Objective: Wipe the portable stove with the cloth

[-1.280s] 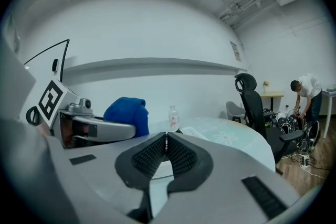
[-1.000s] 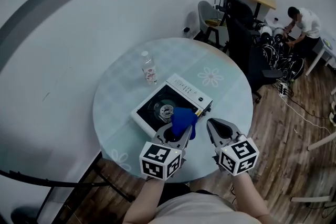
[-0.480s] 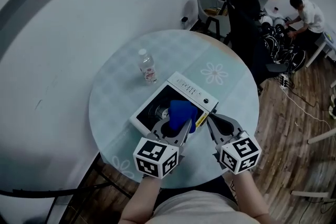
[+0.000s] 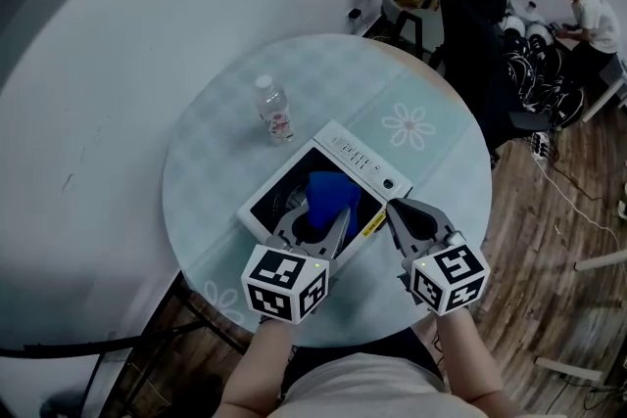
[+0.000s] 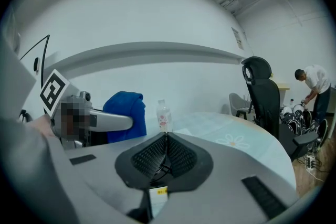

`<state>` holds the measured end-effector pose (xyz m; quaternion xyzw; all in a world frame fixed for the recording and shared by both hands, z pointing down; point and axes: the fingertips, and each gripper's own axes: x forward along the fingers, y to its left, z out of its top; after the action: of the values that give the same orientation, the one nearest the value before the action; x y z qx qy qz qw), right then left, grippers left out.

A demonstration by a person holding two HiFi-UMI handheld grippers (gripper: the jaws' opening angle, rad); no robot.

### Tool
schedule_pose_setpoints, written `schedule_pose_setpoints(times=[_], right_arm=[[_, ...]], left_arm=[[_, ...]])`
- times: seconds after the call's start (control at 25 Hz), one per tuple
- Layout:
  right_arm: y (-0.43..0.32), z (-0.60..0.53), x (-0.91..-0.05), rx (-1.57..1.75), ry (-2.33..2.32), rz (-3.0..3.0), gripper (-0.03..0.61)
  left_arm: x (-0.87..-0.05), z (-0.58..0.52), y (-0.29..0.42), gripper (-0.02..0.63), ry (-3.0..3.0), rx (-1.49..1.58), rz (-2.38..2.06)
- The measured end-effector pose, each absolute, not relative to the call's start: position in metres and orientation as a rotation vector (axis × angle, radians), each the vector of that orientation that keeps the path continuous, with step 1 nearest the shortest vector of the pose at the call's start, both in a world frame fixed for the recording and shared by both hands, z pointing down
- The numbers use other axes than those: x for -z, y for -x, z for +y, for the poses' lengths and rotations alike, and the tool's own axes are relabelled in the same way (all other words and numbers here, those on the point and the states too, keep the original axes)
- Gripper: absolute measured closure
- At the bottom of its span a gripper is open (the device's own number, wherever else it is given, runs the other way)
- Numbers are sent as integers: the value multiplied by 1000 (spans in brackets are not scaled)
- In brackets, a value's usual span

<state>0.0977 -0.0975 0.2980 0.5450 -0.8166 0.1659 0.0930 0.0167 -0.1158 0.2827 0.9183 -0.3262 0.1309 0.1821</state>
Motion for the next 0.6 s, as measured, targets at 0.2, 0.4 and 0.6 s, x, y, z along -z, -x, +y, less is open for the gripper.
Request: schedule_pose_setpoints(times=[0.2, 0.4, 0.6], right_arm=[[-108, -110, -305, -512, -1560, -2440, 554], [-118, -128, -312, -525, -1512, -2454, 554], [-127, -148, -318, -535, -1473, -2472, 554]], left_arm=[[-286, -133, -19, 523, -2563, -410, -991], [-289, -149, -26, 523, -2542, -441, -1044], [-294, -167, -33, 523, -2515, -480, -1094]])
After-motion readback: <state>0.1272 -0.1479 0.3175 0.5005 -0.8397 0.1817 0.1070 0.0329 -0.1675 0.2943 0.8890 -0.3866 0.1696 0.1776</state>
